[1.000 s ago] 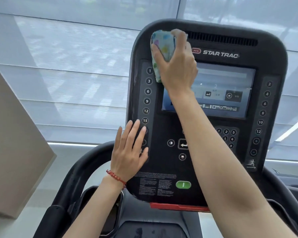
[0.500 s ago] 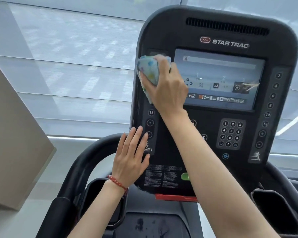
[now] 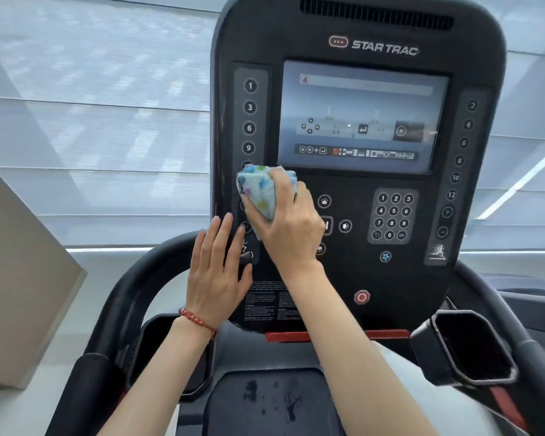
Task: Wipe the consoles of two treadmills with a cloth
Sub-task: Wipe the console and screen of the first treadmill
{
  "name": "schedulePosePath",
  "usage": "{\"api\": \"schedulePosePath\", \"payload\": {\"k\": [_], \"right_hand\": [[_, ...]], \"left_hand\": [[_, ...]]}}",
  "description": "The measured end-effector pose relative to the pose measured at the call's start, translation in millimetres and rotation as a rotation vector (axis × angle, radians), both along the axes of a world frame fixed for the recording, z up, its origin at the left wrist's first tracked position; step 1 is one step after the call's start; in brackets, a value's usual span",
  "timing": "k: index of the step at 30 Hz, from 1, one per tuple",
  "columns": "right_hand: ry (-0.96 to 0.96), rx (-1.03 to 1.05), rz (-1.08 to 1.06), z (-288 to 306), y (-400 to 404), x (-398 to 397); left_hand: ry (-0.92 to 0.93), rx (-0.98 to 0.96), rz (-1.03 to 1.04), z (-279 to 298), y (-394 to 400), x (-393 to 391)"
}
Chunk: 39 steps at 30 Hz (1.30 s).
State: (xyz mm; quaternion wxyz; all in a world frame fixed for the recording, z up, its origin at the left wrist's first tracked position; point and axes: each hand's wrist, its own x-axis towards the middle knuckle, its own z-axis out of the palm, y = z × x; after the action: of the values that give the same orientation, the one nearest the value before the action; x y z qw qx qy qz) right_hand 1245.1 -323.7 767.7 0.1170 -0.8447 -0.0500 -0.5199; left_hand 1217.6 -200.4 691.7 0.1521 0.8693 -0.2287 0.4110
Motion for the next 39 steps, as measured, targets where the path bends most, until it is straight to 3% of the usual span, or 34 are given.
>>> {"api": "schedulePosePath", "payload": {"k": [6, 12, 17, 20, 27, 32, 39], "right_hand": [[-0.024, 0.05, -0.043, 7.8, -24.9, 0.6], [-0.032, 0.384, -0.199, 10.4, -125.1, -11.9], [-0.014, 0.53, -0.287, 9.8, -124.1, -16.0], [0.001, 0.51, -0.251, 5.5, -99.1, -18.7], [0.043, 0.175, -0.087, -39.6, -11.6, -29.7], [-0.001, 0.07, -0.063, -42.7, -22.1, -32.0], [-0.049, 0.433, -0.252, -52.4, -104.3, -48.6]], "left_hand": [[-0.004, -0.004, -0.004, 2.3, -0.8, -0.1], [-0.021, 0.015, 0.015, 1.6, -3.1, 2.6], [-0.019, 0.043, 0.01, -0.5, -0.9, 4.2], [-0.02, 0.059, 0.003, 0.1, 0.1, 4.3], [-0.016, 0.053, -0.006, 0.6, 4.0, 1.4], [-0.015, 0.05, -0.009, -0.9, 4.0, -1.2], [-0.014, 0.062, 0.002, -1.4, 4.5, -3.6]]}}
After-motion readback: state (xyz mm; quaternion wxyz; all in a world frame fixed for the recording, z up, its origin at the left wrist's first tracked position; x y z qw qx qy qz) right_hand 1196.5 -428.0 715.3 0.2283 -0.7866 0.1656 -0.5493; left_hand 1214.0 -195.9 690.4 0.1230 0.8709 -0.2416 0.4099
